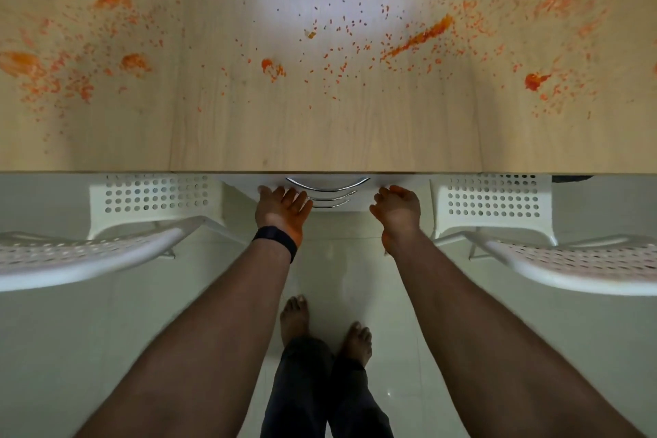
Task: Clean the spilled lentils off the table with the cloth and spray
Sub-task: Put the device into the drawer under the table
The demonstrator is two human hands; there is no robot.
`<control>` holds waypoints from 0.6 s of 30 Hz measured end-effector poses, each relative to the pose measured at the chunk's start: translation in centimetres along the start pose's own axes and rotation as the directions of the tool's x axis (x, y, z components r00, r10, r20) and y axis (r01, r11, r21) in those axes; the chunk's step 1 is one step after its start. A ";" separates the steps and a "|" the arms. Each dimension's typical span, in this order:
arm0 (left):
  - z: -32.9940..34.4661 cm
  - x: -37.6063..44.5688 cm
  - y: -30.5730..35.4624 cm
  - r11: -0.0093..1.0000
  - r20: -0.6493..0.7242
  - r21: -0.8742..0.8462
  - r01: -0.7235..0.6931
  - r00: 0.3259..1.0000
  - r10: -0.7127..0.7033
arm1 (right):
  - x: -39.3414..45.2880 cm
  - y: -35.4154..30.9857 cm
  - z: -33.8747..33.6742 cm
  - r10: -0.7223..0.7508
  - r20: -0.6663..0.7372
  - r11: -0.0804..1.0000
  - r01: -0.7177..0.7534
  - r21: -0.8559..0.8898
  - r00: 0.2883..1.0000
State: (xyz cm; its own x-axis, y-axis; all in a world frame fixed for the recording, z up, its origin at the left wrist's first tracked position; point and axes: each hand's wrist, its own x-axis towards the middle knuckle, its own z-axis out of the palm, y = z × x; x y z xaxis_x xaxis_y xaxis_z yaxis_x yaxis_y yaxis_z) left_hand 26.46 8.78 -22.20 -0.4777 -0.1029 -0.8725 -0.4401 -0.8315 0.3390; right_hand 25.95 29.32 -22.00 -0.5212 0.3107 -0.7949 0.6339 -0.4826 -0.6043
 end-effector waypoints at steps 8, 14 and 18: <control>-1.1 -3.0 -0.2 0.846 0.067 0.521 -0.109 0.994 0.087 | -5.7 -0.1 0.5 -0.414 0.203 0.577 0.428 -0.695 0.887; 0.0 -7.9 1.3 0.027 0.396 0.890 -0.456 0.800 0.450 | -10.3 -1.1 2.9 -0.486 0.665 -0.018 0.754 -0.656 0.567; 0.6 -10.1 2.0 -0.392 0.633 0.774 -0.497 0.630 0.450 | -10.4 -1.9 4.1 -0.148 0.716 -0.283 0.664 -0.692 0.682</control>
State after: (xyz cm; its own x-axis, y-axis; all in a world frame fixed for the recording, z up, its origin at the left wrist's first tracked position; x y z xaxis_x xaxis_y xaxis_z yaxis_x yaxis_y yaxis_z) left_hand 29.92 8.50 -12.48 -0.9802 -0.0941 -0.1743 -0.1786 0.7999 0.5729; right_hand 27.83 23.63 -12.42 -0.8585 -0.3027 -0.4139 -0.1302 0.9094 -0.3950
